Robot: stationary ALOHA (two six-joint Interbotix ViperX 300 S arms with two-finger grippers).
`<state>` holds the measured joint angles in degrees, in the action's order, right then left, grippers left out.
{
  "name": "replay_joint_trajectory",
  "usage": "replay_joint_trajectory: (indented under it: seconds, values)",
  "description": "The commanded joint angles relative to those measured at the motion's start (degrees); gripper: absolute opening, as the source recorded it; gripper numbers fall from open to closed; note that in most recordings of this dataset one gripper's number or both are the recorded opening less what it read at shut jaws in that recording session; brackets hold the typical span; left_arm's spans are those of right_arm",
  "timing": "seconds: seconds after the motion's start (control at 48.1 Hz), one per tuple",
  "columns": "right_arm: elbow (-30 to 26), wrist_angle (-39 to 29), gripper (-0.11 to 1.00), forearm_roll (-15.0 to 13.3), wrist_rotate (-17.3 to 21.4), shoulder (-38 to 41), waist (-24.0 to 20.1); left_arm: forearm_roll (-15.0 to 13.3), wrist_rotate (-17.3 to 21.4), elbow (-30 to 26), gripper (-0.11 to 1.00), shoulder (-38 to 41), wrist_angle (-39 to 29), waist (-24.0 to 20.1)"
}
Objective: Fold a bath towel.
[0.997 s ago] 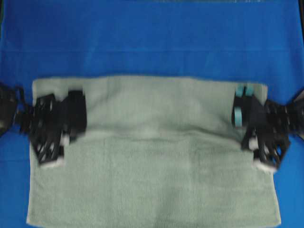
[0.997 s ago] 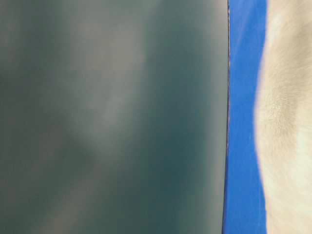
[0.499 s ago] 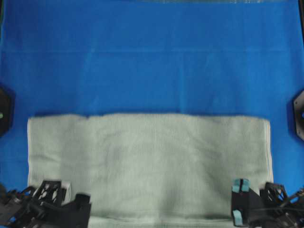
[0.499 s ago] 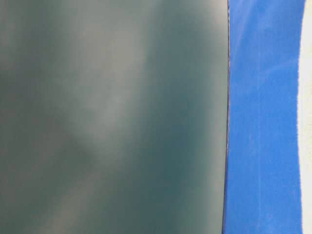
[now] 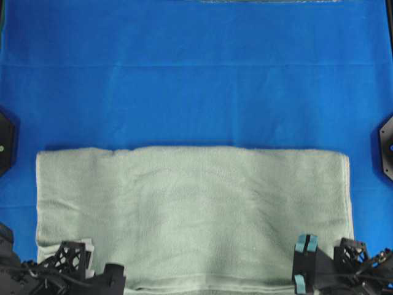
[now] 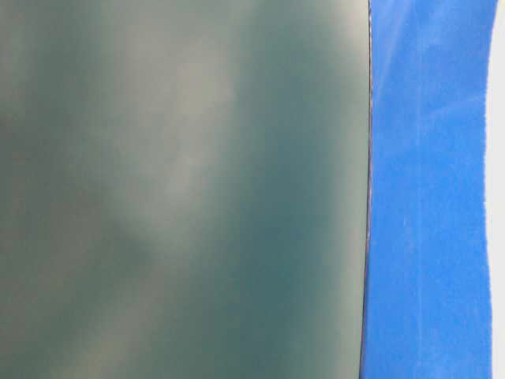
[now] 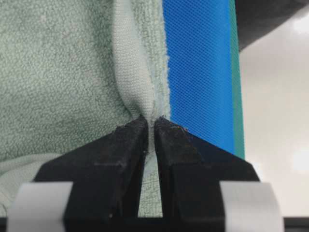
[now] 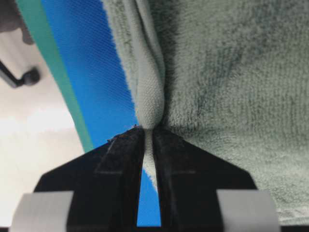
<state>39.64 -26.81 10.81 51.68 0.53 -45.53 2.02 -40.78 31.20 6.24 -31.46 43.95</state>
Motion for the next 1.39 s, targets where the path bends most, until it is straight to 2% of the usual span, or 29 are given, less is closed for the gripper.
replay_joint_trajectory:
  seconds: [0.0,0.042,0.104,0.249,0.312,0.499,0.582,0.665,0.748,0.852,0.956,1.08,1.226,1.371]
  values:
    - [-0.18,0.0,0.11,-0.09,0.26,-1.23,-0.26,-0.09,-1.23,-0.18,0.06,-1.23,0.09,-0.35]
    - [-0.09,0.0,0.11,-0.09,0.7,-1.32,-0.26,0.0,-1.67,0.09,0.11,-1.41,0.09,-0.53]
    - [0.0,-0.09,0.11,-0.09,1.32,-1.49,-0.26,0.0,-1.67,0.35,0.27,-1.85,0.0,-0.62]
    - [-0.26,-0.88,0.52,-1.14,2.02,-3.08,-0.18,0.0,-1.05,0.7,0.72,-4.22,-0.79,-1.14]
    - [-0.44,-2.37,0.66,-2.64,2.2,-4.92,0.35,0.18,-0.79,0.53,0.81,-5.98,-2.2,-1.85]
    - [-0.53,-11.51,0.6,-7.91,2.2,-12.39,5.1,0.79,1.41,0.62,0.76,-14.15,-12.83,-4.66]
    - [0.26,-17.93,0.6,-11.25,2.2,-15.21,8.79,2.55,2.37,1.58,0.76,-17.75,-17.93,-7.03]
    - [1.41,-23.82,0.6,-15.91,2.11,-17.67,13.54,5.36,3.34,3.43,0.76,-20.65,-21.27,-10.55]
    - [3.25,-28.21,0.6,-21.36,1.76,-20.13,18.98,8.09,3.87,6.33,0.76,-23.12,-22.24,-15.91]
    - [5.1,-29.18,0.6,-25.31,1.05,-22.32,23.99,10.02,5.1,9.14,0.76,-26.1,-22.24,-21.18]
    - [6.33,-29.18,0.6,-26.1,-0.97,-23.82,27.33,10.28,7.03,11.34,0.76,-27.86,-22.15,-24.52]
    - [7.82,-28.21,0.6,-25.84,-3.16,-23.55,28.92,10.28,8.35,12.83,0.76,-27.77,-21.97,-25.58]
    - [10.55,-22.41,0.6,-26.1,-3.78,-21.27,30.76,10.81,8.96,15.82,0.76,-26.1,-19.34,-27.16]
    - [15.03,-16.26,0.6,-26.72,-4.04,-17.93,34.1,12.3,9.05,21.62,0.76,-23.99,-12.83,-31.99]
